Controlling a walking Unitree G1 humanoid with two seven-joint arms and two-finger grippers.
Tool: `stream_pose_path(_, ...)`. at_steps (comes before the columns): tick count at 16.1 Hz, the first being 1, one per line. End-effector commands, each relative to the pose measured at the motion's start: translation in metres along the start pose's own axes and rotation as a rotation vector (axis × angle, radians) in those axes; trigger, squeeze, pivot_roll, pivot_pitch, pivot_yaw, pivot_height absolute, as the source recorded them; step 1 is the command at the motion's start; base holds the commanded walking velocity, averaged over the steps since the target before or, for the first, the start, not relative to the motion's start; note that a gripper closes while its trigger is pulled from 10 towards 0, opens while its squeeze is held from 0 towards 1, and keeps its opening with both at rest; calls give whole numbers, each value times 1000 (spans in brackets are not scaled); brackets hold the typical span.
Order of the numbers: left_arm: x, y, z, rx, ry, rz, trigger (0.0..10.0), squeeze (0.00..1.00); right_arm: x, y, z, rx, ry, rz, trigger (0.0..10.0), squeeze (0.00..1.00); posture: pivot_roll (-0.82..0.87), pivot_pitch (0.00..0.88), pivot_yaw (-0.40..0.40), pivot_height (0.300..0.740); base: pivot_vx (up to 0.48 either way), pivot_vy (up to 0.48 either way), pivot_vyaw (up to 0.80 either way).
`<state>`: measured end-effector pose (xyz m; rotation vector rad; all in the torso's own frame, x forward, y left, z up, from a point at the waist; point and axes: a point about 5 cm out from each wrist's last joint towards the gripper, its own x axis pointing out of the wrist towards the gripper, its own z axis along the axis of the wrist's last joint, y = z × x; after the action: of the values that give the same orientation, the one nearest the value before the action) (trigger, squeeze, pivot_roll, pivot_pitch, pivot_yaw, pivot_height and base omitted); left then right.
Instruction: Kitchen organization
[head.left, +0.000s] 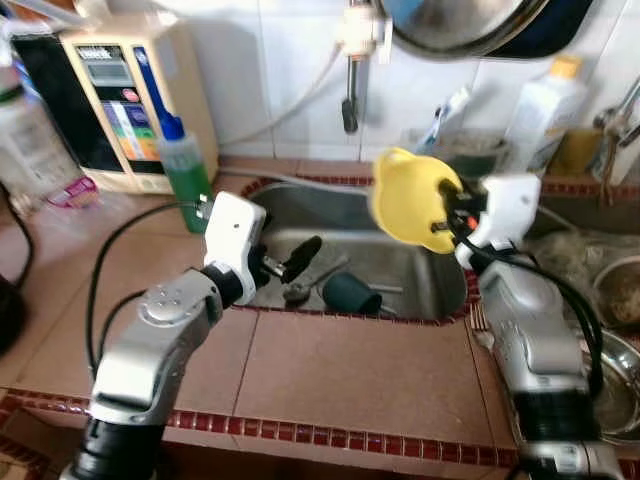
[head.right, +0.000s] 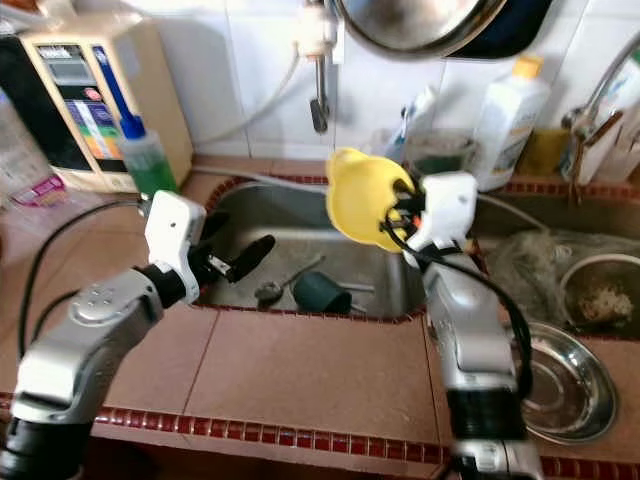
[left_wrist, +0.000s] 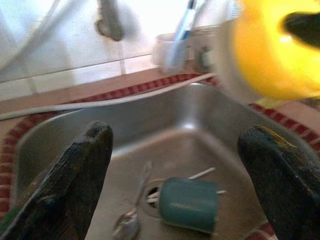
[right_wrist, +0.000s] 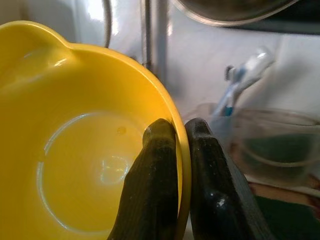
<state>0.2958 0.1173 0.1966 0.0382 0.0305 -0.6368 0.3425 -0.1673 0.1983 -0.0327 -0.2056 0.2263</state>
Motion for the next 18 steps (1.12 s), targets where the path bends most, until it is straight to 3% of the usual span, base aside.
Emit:
stream_pose_path(1,-6,0,5,-5,4,-9,10000,0,7,5,5,0,1,46,10000,0,-188,143,46,740,0,0,0)
stream_pose_path(7,-19,-20,20,-15,11,-79,10000,0,30,17,7,15,42,176,10000,0,-137,208,32,740,0,0,0)
stream_pose_path(13,-22,-31,6,-28,76,-93,10000,0,52,9,-12,65,188,207,10000,0,-113,223,24,740,0,0,0)
stream_pose_path(18,-23,-36,4,-37,78,-91,10000,0,55,12,-29,149,296,227,10000,0,-95,195,9,740,0,0,0)
